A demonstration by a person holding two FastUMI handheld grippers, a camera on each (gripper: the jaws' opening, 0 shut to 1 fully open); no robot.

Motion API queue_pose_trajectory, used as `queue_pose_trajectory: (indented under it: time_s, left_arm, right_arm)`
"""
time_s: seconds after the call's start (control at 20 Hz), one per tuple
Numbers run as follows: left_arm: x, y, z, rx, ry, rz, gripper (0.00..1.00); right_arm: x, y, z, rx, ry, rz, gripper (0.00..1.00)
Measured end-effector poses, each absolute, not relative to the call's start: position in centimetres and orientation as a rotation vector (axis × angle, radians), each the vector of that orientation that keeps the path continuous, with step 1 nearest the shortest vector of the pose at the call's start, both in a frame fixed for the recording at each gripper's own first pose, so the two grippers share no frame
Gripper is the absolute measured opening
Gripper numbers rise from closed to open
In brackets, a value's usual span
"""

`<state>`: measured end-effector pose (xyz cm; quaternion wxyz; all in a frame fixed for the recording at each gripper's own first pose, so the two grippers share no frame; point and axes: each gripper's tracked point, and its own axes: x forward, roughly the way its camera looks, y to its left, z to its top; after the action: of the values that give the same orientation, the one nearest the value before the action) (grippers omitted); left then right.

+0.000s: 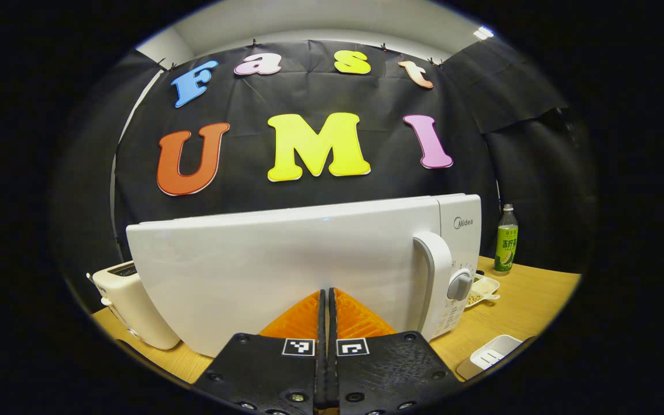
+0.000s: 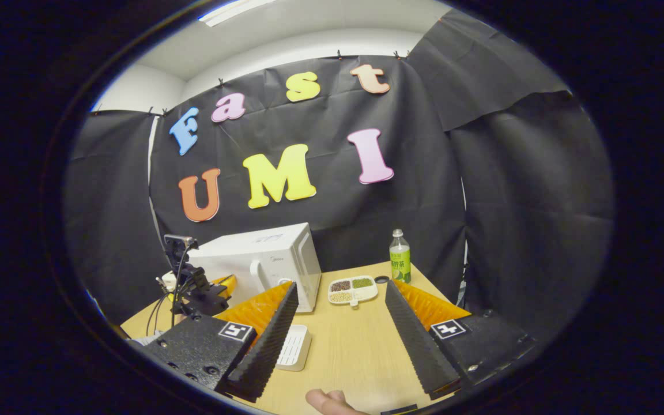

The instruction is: Open the microwave oven with the left hand, put the food in, and close the microwave oven.

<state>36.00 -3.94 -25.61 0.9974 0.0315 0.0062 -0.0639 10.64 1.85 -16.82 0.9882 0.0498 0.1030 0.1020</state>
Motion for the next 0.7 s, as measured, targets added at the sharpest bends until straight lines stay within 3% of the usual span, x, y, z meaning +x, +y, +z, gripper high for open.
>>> queue_pose_trajectory:
  time_s: [0.15, 0.2, 0.25, 0.4, 0.45, 0.5, 0.7]
  left_arm:
    - [36.2, -3.9, -25.7, 0.041, 0.016, -0.125, 0.0]
    - [36.2, -4.0, -25.7, 0.037, 0.022, -0.124, 0.0]
    - [36.1, -4.1, -25.6, 0.033, 0.027, -0.129, 0.0]
    - [35.3, -4.7, -25.2, 0.027, 0.036, -0.139, 0.0]
    - [34.8, -4.7, -24.7, 0.028, 0.029, -0.137, 0.0]
    - [34.2, -4.8, -24.3, 0.025, 0.024, -0.139, 0.0]
    - [31.5, -4.1, -22.6, -0.003, 0.025, -0.145, 0.0]
  right_arm:
    - [10.9, 1.0, -17.1, 0.104, 0.213, 0.178, 0.97]
    - [10.7, 0.8, -17.1, 0.1, 0.212, 0.171, 0.86]
    - [10.4, 0.8, -16.9, 0.098, 0.208, 0.166, 0.97]
    - [9.2, 0.5, -16.3, 0.092, 0.2, 0.15, 0.97]
    - [8.9, 0.4, -16.1, 0.084, 0.201, 0.142, 0.86]
    - [8.4, 0.4, -15.9, 0.076, 0.2, 0.136, 0.97]
    - [6.3, 1.0, -14.6, 0.058, 0.187, 0.129, 0.97]
